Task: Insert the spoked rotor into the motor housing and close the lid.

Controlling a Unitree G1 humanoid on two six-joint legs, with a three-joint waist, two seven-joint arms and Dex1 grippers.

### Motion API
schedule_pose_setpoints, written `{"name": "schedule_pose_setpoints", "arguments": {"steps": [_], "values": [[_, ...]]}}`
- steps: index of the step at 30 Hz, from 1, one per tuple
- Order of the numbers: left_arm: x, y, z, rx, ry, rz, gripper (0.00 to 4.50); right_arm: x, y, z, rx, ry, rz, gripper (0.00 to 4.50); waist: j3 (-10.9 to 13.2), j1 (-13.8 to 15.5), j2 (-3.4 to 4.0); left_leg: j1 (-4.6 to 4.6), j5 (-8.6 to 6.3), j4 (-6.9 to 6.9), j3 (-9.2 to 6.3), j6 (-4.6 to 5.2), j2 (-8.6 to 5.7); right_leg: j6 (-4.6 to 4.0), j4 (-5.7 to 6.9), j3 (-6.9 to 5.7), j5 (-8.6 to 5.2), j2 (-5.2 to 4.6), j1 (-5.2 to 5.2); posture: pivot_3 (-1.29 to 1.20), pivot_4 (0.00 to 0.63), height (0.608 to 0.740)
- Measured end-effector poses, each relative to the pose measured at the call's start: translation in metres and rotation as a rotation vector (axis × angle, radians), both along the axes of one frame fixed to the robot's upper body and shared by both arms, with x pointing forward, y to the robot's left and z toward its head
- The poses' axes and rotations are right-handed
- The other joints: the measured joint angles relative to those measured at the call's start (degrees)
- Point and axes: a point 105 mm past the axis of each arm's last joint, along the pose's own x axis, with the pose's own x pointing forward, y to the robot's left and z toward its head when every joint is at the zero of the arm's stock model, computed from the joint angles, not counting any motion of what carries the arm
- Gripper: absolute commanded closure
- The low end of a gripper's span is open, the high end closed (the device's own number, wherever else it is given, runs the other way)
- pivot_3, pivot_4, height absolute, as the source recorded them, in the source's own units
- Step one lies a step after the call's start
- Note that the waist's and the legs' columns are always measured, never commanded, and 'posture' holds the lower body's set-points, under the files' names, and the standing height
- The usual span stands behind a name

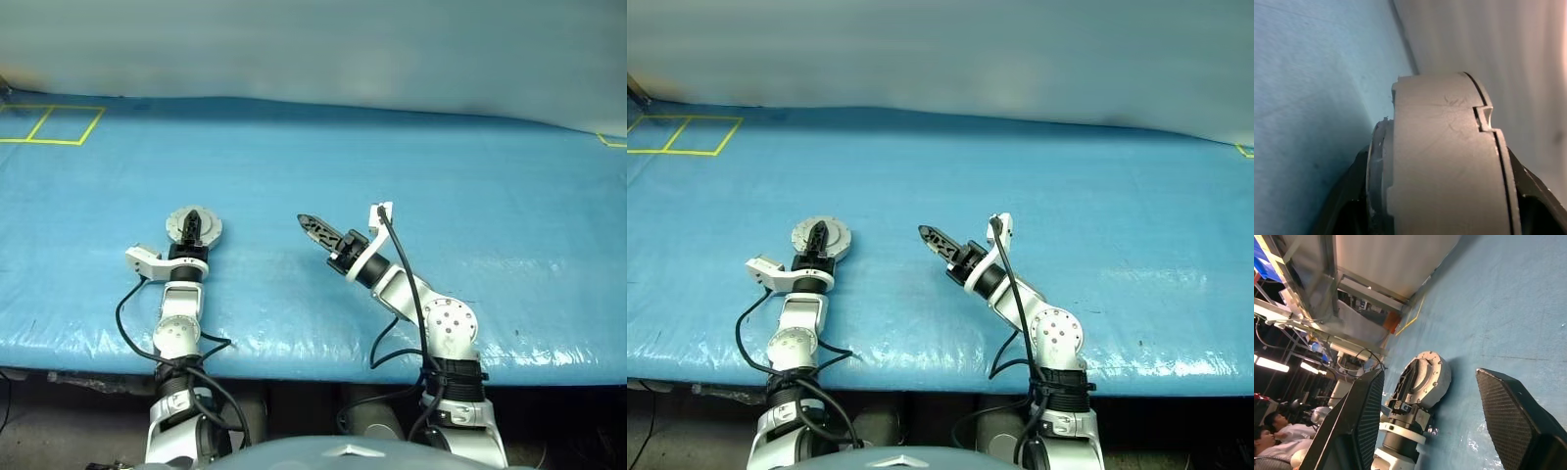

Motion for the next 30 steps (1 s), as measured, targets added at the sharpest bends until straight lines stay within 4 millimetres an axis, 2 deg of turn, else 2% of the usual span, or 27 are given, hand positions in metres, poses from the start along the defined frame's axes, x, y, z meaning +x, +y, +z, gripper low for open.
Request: {"name": "schedule_pose_setpoints", "arguments": {"steps": [1, 2, 7, 10, 17, 20, 22, 25, 28, 30], "values": [[0.002, 0.002, 0.0, 0.023, 0.015, 0.002, 1.73, 0.0, 0.001, -0.001, -0.009, 0.0, 0.0, 1.36, 0.0, -0.08, 0.01, 0.03, 0.0, 0.0, 0.0, 0.0, 0.0, 0.0, 0.01, 0.0, 0.0, 0.0, 0.01, 0.0, 0.15, 0.74], [0.005, 0.004, 0.0, 0.049, 0.034, 0.002, 1.51, 0.0, 0.001, -0.002, -0.016, 0.001, 0.001, 1.34, 0.0, -0.1, 0.01, 0.04, 0.01, 0.01, 0.0, 0.0, 0.0, -0.01, 0.04, 0.0, 0.01, 0.0, 0.02, 0.0, 0.15, 0.74], [0.011, 0.01, 0.004, 0.148, 0.074, 0.036, 0.05, -0.001, 0.006, -0.003, -0.027, 0.004, 0.013, 1.33, -0.02, -0.42, 0.02, 0.51, 0.04, -0.01, 0.01, 0.01, 0.03, -0.29, 0.02, 0.0, -0.09, 0.02, 0.47, 0.0, 0.15, 0.74], [0.005, 0.025, 0.004, 0.196, 0.105, 0.131, 0.02, -0.002, 0.007, -0.006, -0.047, 0.014, 0.024, 1.33, -0.05, -1.1, -0.01, 0.87, 0.02, -0.13, 0.06, 0.01, 0.08, -0.38, -0.02, 0.02, -0.16, 0.01, 0.75, 0.0, 0.15, 0.74], [-0.036, 0.07, 0.0, 0.278, 0.172, 0.374, 0.02, 0.0, 0.006, -0.014, -0.097, 0.027, 0.015, 1.33, -0.05, -1.12, -0.02, 0.82, 0.02, -0.25, 0.06, 0.01, 0.09, -0.41, -0.02, 0.01, -0.18, 0.01, 0.68, 0.0, 0.15, 0.74], [-0.045, 0.08, -0.001, 0.309, 0.205, 0.428, 0.02, 0.002, 0.007, -0.018, -0.174, -0.008, 0.001, 1.33, -0.04, -0.89, -0.06, 0.79, 0.02, -0.23, 0.06, 0.01, 0.07, -0.4, -0.05, 0.01, -0.17, 0.0, 0.68, 0.0, 0.15, 0.74], [-0.05, 0.082, 0.005, 0.358, 0.196, 0.445, 0.02, 0.005, 0.006, -0.022, -0.25, -0.047, -0.016, 1.33, -0.04, -0.66, -0.15, 0.78, 0.02, -0.22, 0.05, 0.0, 0.06, -0.4, -0.06, 0.01, -0.17, 0.0, 0.67, 0.0, 0.15, 0.74], [-0.05, 0.075, 0.033, 0.486, 0.073, 0.444, 0.02, 0.009, 0.001, -0.023, -0.322, -0.106, -0.048, 1.33, -0.02, -0.23, -0.23, 0.73, 0.02, -0.22, 0.06, -0.01, 0.05, -0.39, -0.09, 0.01, -0.17, 0.0, 0.66, 0.0, 0.15, 0.74], [-0.045, 0.029, 0.081, 0.713, -0.234, 0.272, 0.02, 0.016, -0.011, -0.018, -0.31, -0.143, -0.086, 1.33, -0.02, 0.39, -0.23, 0.71, 0.02, -0.22, 0.06, -0.02, 0.04, -0.4, -0.12, 0.01, -0.17, -0.02, 0.65, 0.0, 0.15, 0.74], [-0.041, -0.011, 0.092, 0.802, -0.366, 0.08, 0.02, 0.019, -0.019, -0.011, -0.315, -0.201, -0.104, 1.33, -0.01, 0.43, -0.2, 0.71, 0.02, -0.22, 0.07, -0.02, 0.02, -0.4, -0.13, 0.03, -0.17, -0.03, 0.65, 0.0, 0.15, 0.74]]}}
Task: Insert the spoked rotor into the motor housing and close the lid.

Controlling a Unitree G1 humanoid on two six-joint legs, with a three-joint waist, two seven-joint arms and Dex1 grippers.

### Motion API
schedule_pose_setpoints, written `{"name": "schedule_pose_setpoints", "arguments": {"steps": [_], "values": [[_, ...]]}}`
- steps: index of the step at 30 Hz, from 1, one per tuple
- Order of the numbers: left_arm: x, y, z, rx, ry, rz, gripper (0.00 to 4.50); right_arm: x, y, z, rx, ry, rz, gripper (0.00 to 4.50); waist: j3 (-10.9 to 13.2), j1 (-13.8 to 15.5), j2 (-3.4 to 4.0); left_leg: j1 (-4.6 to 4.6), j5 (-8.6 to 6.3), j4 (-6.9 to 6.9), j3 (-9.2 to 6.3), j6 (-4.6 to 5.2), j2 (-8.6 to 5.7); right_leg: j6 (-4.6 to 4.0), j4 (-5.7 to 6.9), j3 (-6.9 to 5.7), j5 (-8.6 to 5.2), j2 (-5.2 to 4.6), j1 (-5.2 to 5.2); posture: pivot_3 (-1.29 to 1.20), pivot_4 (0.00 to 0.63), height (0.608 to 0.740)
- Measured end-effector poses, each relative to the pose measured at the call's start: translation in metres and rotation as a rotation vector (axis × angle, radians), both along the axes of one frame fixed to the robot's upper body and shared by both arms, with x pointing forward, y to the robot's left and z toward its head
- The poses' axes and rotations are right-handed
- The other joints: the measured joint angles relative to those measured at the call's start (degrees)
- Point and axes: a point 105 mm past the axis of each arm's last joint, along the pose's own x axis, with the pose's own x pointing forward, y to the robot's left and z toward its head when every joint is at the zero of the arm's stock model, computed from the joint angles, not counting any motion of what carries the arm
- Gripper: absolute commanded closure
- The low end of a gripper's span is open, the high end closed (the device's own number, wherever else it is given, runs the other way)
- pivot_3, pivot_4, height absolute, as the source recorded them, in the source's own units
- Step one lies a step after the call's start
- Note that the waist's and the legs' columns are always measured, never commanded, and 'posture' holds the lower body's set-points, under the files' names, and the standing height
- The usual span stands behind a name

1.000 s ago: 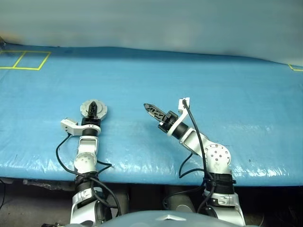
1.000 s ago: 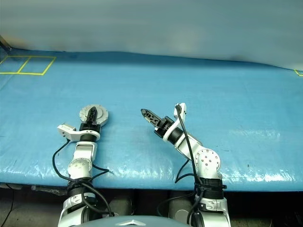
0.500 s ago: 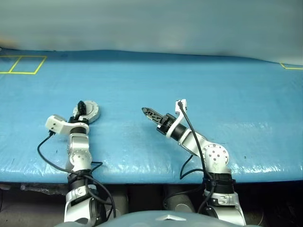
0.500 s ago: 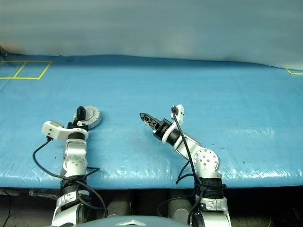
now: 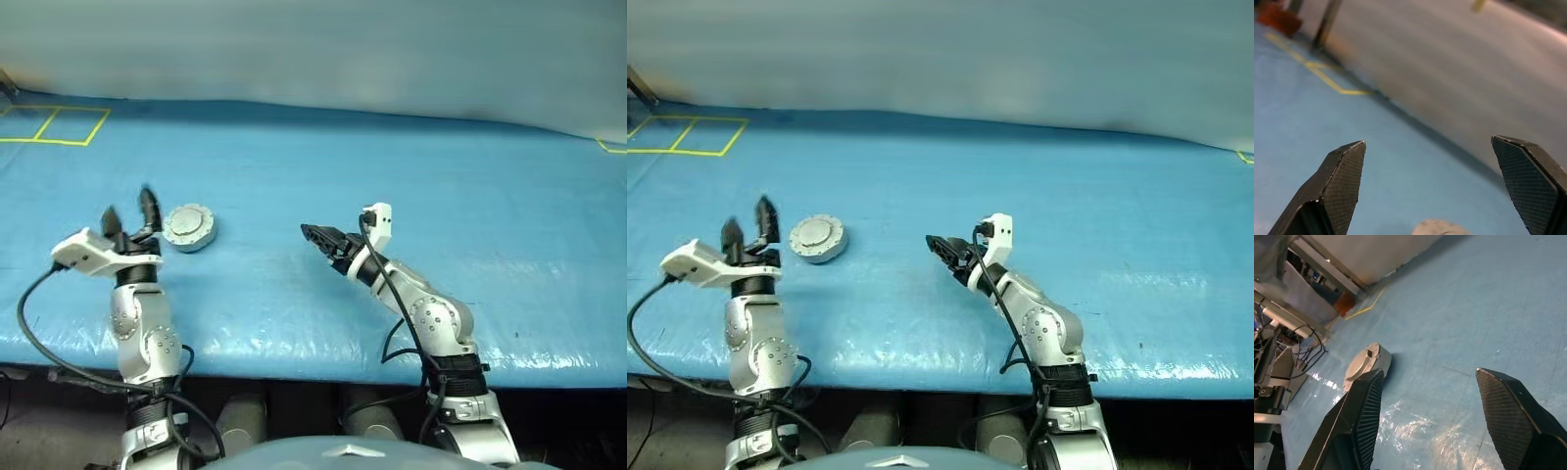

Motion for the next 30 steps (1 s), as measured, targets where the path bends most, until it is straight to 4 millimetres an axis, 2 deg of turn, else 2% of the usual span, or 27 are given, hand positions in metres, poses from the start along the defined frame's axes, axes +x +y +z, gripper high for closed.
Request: {"name": "schedule_pose_setpoints", "arguments": {"steps": [1, 4, 8, 12, 14, 17, 30], "values": [[0.0, -0.02, -0.003, 0.052, 0.008, -0.107, 0.02, 0.001, -0.006, 0.003, -0.03, -0.042, -0.003, 1.33, 0.0, -0.07, 0.0, 0.0, 0.0, 0.0, 0.01, 0.0, 0.0, 0.0, -0.01, 0.0, 0.0, 0.0, 0.0, 0.0, 0.15, 0.74], [-0.003, -0.063, -0.023, 0.204, 0.1, -0.357, 0.02, 0.002, -0.026, 0.006, -0.143, -0.155, -0.021, 1.33, 0.02, -0.37, 0.02, 0.0, -0.01, -0.07, 0.01, 0.01, 0.03, -0.03, 0.02, 0.0, -0.03, 0.02, -0.08, 0.0, 0.15, 0.74], [-0.012, -0.09, -0.047, 0.386, 0.195, -0.559, 0.02, -0.002, -0.046, -0.001, -0.326, -0.262, -0.024, 1.33, 0.06, -0.86, 0.1, 0.01, 0.0, -0.11, 0.01, 0.01, 0.07, -0.06, 0.07, -0.01, -0.06, 0.05, -0.13, 0.0, 0.15, 0.74], [-0.017, -0.099, -0.064, 0.491, 0.254, -0.668, 0.02, -0.009, -0.068, -0.02, -0.515, -0.294, -0.004, 1.33, 0.08, -0.6, 0.08, 0.0, 0.0, -0.07, 0.04, 0.01, 0.06, -0.05, 0.05, -0.01, -0.06, 0.01, -0.1, 0.0, 0.15, 0.74], [-0.019, -0.101, -0.067, 0.495, 0.264, -0.693, 0.0, -0.014, -0.073, -0.027, -0.538, -0.284, 0.014, 0.98, 0.1, -0.57, 0.06, 0.0, -0.01, -0.08, 0.04, 0.01, 0.06, -0.05, 0.05, -0.01, -0.06, 0.0, -0.11, 0.0, 0.15, 0.74], [-0.021, -0.106, -0.068, 0.499, 0.258, -0.732, 0.0, -0.02, -0.077, -0.031, -0.558, -0.287, 0.046, 0.1, 0.13, -0.44, 0.06, 0.0, -0.01, -0.07, 0.04, 0.01, 0.06, -0.04, 0.05, 0.0, -0.05, 0.0, -0.11, 0.0, 0.15, 0.74], [-0.022, -0.107, -0.079, 0.528, 0.294, -0.761, 0.0, -0.023, -0.09, -0.036, -0.695, -0.316, 0.044, 0.04, 0.16, -0.06, 0.01, 0.0, 0.0, -0.06, 0.05, 0.01, 0.05, -0.03, 0.05, -0.01, -0.05, -0.01, -0.1, 0.0, 0.15, 0.74]]}}
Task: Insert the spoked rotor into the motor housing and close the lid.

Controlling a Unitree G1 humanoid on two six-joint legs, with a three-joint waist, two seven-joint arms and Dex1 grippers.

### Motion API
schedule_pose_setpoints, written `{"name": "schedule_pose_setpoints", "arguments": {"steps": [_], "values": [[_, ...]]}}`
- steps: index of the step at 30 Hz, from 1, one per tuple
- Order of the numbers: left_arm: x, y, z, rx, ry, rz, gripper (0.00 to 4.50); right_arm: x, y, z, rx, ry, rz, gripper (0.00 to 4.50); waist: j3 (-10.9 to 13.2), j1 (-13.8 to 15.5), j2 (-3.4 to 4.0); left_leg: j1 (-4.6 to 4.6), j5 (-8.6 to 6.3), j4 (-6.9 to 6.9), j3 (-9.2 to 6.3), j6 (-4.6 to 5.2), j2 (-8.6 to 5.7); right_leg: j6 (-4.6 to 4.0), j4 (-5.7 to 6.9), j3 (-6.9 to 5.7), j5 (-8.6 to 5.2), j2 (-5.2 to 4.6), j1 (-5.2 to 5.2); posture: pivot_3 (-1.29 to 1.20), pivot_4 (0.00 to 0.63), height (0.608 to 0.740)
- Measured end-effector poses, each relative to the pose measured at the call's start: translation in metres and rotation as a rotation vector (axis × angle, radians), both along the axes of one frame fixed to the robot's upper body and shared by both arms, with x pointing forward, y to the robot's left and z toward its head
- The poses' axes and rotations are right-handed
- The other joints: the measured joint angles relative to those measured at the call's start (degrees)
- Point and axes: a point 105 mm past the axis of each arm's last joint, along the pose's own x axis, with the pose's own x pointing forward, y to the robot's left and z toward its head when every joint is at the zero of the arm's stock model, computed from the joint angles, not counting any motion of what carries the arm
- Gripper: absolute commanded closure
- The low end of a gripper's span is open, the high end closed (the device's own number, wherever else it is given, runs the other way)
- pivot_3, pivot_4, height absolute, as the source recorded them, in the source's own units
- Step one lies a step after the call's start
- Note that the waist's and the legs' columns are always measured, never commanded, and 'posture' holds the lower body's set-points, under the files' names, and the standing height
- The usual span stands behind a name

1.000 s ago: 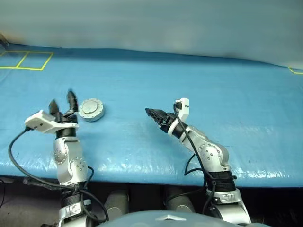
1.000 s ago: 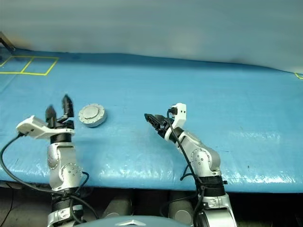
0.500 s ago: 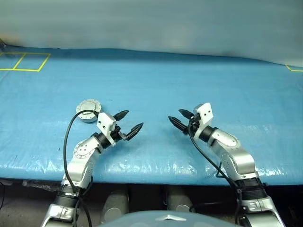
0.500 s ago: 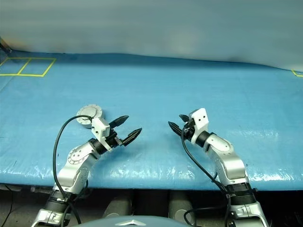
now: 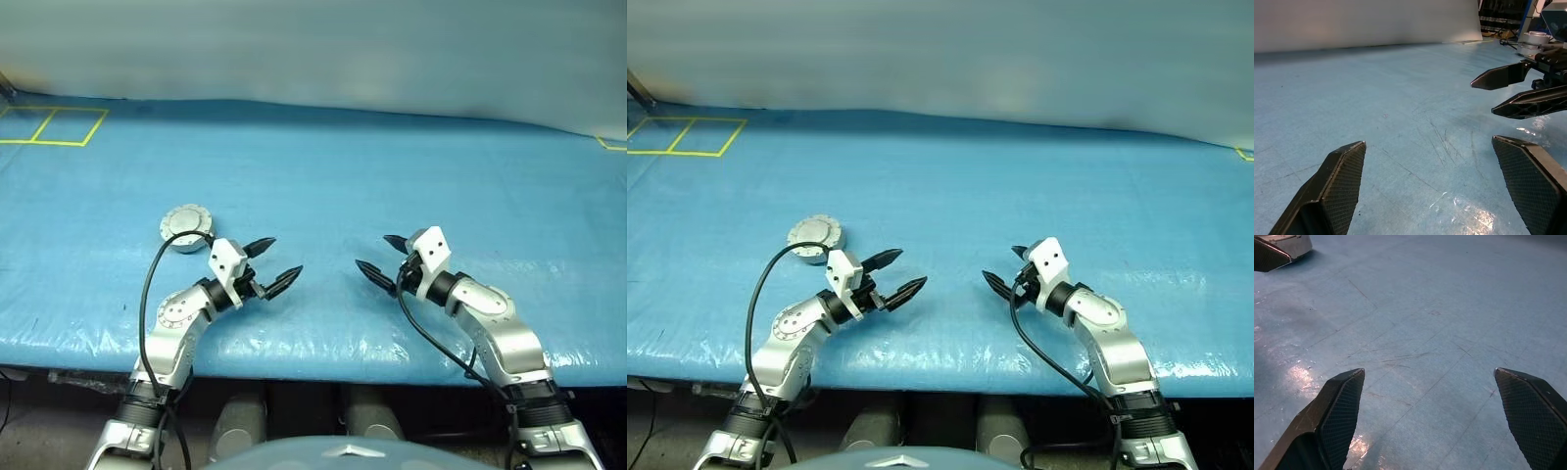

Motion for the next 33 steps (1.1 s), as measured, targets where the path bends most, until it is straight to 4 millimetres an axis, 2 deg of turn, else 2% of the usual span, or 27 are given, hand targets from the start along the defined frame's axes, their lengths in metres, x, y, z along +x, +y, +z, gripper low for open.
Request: {"name": "schedule_pose_setpoints", "arguments": {"steps": [8, 26, 33], "values": [[-0.006, 0.003, -0.013, -0.003, 0.042, 0.054, 0.0, 0.017, 0.003, 0.004, -0.048, -0.036, -0.026, 0.04, 0.01, 0.04, -0.01, 0.01, 0.0, 0.0, -0.01, 0.0, 0.0, 0.0, 0.01, 0.0, 0.0, 0.0, 0.0, 0.0, 0.15, 0.74], [0.001, -0.004, -0.005, -0.006, -0.003, 0.041, 0.0, 0.013, 0.011, 0.007, -0.025, -0.057, 0.023, 0.04, 0.01, 0.47, -0.01, 0.03, 0.0, 0.03, 0.0, 0.0, -0.01, 0.01, 0.02, 0.0, 0.01, -0.01, 0.04, 0.0, 0.15, 0.74], [0.003, -0.006, -0.008, -0.013, 0.007, 0.037, 0.0, 0.013, 0.011, 0.007, -0.025, -0.058, 0.032, 0.04, 0.01, 0.47, -0.01, 0.04, 0.0, 0.03, 0.0, 0.0, -0.01, 0.01, 0.02, 0.0, 0.01, -0.01, 0.05, 0.0, 0.15, 0.74]]}}
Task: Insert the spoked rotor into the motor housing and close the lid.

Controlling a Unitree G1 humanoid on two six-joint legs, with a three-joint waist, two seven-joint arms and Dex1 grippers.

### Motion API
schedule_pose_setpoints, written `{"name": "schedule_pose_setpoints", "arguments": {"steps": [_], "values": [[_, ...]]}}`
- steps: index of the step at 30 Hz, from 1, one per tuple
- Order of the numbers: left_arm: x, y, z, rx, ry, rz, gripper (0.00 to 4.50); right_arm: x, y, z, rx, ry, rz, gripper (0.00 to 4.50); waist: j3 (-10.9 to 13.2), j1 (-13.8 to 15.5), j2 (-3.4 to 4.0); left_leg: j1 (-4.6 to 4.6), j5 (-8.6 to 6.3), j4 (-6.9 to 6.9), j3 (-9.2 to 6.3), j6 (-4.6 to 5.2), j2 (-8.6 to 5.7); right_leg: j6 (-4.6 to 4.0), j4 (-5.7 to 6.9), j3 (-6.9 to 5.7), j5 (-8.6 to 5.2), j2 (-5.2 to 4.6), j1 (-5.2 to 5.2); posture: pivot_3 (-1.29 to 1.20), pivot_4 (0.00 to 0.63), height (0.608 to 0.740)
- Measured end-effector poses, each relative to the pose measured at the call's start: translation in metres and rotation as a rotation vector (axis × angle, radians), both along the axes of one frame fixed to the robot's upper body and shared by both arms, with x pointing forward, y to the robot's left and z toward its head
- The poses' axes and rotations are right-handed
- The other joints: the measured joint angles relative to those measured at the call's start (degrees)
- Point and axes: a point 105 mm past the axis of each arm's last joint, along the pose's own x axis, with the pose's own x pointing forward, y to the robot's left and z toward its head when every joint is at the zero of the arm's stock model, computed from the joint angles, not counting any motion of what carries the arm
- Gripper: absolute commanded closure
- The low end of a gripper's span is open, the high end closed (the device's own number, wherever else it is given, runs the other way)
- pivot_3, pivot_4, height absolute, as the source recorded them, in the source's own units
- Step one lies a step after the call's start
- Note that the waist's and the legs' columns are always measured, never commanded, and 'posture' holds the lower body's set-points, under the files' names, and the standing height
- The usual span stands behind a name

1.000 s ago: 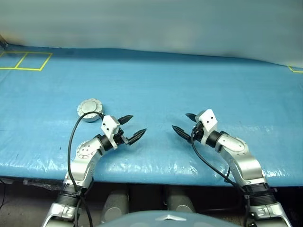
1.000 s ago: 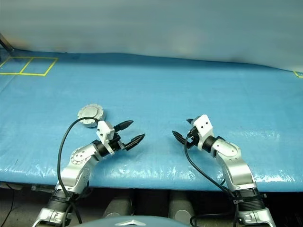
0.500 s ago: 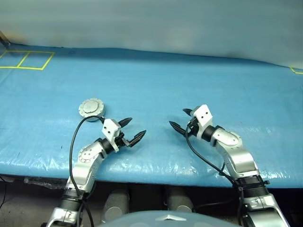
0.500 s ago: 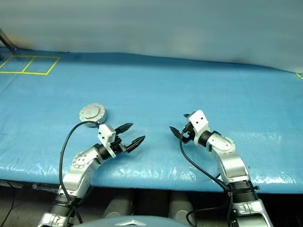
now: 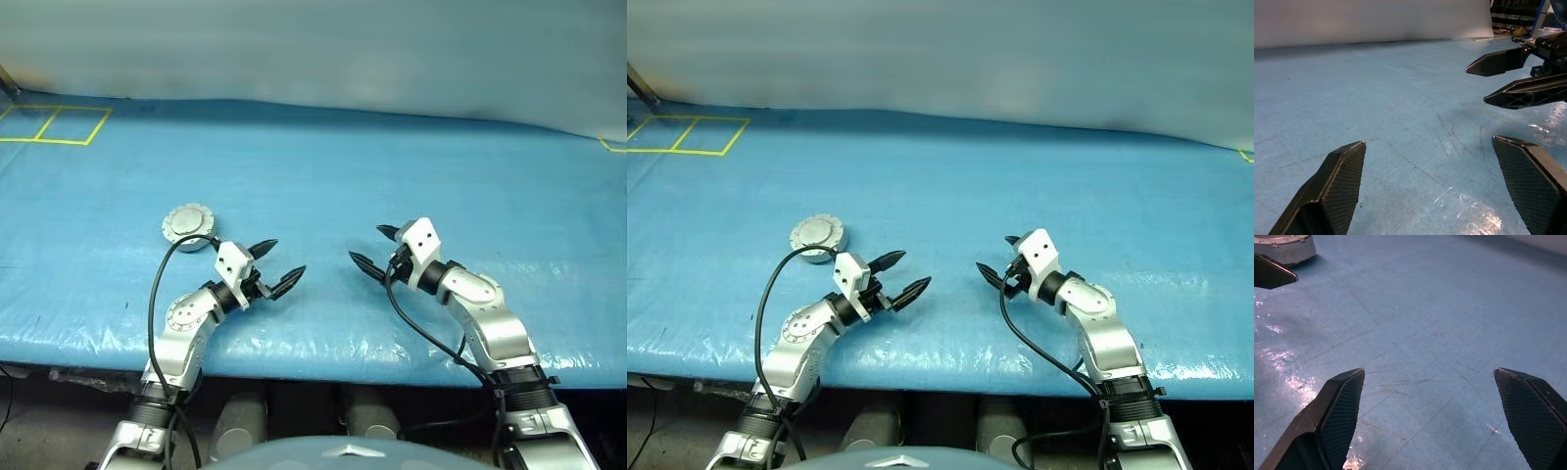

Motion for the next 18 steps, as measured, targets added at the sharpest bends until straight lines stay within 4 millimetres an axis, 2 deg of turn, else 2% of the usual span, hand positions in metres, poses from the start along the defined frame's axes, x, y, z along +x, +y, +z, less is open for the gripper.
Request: {"name": "schedule_pose_setpoints", "arguments": {"steps": [11, 18], "values": [[0.0021, -0.0034, -0.0046, 0.013, 0.001, -0.001, 0.0, -0.0005, 0.0007, 0.0011, -0.003, -0.009, 0.003, 0.04, 0.0, 0.0, 0.0, 0.02, 0.0, 0.02, 0.0, 0.0, 0.0, 0.01, 0.01, 0.0, 0.01, 0.0, 0.04, 0.0, 0.15, 0.74], [0.002, -0.004, -0.0049, 0.023, -0.002, -0.006, 0.0, 0.0044, 0.0071, 0.0094, -0.001, -0.042, 0.026, 0.04, 0.0, -0.01, 0.0, 0.04, 0.0, 0.03, 0.0, 0.0, 0.0, 0.01, 0.02, 0.0, 0.01, 0.0, 0.06, 0.0, 0.15, 0.74]]}}
